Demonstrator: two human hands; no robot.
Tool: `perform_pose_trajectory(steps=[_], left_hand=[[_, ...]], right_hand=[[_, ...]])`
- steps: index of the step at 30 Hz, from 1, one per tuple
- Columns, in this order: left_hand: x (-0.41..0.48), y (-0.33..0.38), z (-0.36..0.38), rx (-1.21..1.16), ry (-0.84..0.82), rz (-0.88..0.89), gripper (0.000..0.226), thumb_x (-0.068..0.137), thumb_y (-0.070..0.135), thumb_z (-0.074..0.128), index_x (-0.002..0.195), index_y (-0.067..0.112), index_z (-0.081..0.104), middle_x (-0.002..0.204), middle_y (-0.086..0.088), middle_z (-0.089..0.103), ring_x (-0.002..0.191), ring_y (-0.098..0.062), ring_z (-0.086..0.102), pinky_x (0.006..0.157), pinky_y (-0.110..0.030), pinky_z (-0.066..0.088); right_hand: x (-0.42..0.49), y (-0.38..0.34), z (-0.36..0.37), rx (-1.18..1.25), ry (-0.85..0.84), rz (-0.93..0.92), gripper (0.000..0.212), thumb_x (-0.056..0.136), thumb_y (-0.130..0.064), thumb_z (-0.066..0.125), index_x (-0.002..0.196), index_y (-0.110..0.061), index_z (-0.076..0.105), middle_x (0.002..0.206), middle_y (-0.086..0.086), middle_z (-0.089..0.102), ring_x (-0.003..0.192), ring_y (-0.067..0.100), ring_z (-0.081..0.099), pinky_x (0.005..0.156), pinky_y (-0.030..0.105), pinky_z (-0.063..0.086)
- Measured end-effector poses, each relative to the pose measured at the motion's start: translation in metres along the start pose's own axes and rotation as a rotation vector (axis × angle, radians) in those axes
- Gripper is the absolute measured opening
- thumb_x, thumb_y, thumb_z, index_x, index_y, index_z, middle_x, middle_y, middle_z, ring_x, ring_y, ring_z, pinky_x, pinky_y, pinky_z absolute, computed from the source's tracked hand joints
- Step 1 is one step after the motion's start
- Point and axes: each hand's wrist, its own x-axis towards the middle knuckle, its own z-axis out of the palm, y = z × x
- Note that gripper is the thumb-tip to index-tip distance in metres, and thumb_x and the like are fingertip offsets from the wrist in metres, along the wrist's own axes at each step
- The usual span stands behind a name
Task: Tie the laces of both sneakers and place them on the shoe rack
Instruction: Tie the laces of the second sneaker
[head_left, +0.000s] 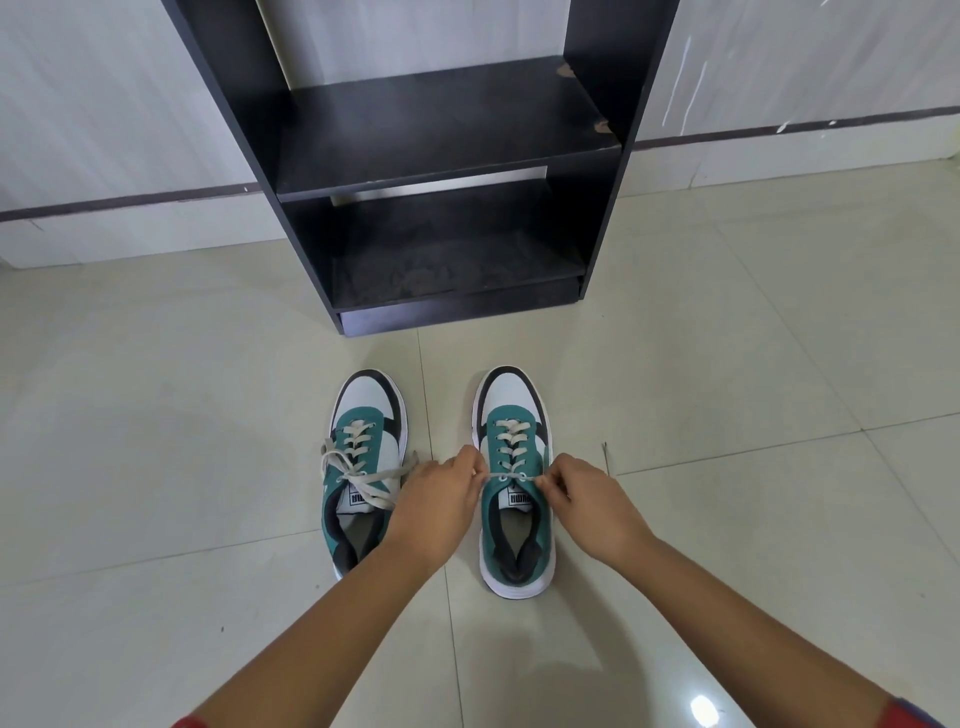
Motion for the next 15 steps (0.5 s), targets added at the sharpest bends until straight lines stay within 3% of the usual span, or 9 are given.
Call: perform_pose_trajectory(steps=[3,5,7,9,12,15], left_hand=[[-0.003,-0.005,-0.002,-0.118,0.031,-0.027,0.027,0.099,0.027,0.034,0.090,0.014,0.056,0.086,-0.005,0.065,0.081,-0.022,0.056,0.086,-0.038,0.042],[-0.002,-0.002,-0.009,-0.486,0.002,-0.154,0.028,0.099,0.024,0.035,0.079,0.017,0.054,0.082,-0.004,0.058,0.075,-0.020,0.053,0.075,-0.031,0.045],[0.003,0.007,-0.019,-0.906,-0.050,-0.351,0.027,0.100,0.023,0.035,0.085,0.017,0.057,0.081,-0.001,0.050,0.065,-0.015,0.050,0.062,-0.020,0.044],[0.007,0.017,-0.025,-1.133,-0.127,-0.476,0.032,0.100,0.024,0.034,0.099,0.009,0.062,0.079,0.001,0.053,0.058,-0.013,0.050,0.059,-0.022,0.043],[0.010,0.026,-0.030,-1.259,-0.174,-0.438,0.032,0.100,0.027,0.033,0.086,0.012,0.058,0.073,0.005,0.065,0.048,-0.012,0.046,0.053,-0.025,0.037],[0.011,0.028,-0.029,-1.233,-0.192,-0.341,0.026,0.100,0.024,0.032,0.095,0.017,0.057,0.072,0.001,0.058,0.047,-0.008,0.041,0.051,-0.020,0.033]], right_hand=[[-0.003,0.003,-0.001,0.078,0.027,-0.035,0.030,0.097,-0.037,0.040,0.079,-0.015,0.048,0.082,0.000,0.051,0.077,0.021,0.052,0.068,0.032,0.041],[-0.004,0.000,-0.005,0.411,0.053,-0.004,0.030,0.097,-0.033,0.043,0.083,-0.011,0.058,0.086,-0.002,0.056,0.082,0.014,0.056,0.073,0.024,0.043],[-0.004,-0.009,-0.009,0.764,0.016,0.051,0.028,0.098,-0.027,0.044,0.091,-0.010,0.065,0.091,-0.007,0.065,0.084,-0.002,0.061,0.071,0.006,0.043],[-0.003,-0.018,-0.010,0.962,-0.025,0.065,0.031,0.100,-0.022,0.040,0.082,-0.011,0.063,0.086,-0.004,0.068,0.081,-0.003,0.064,0.069,0.002,0.044],[0.000,-0.027,-0.009,1.082,-0.047,0.057,0.027,0.100,-0.017,0.037,0.079,-0.009,0.052,0.072,0.003,0.057,0.066,0.003,0.060,0.064,0.005,0.044],[0.000,-0.026,-0.006,1.101,-0.087,0.069,0.026,0.100,-0.014,0.035,0.095,-0.003,0.058,0.067,0.000,0.053,0.057,0.001,0.055,0.061,0.006,0.045]])
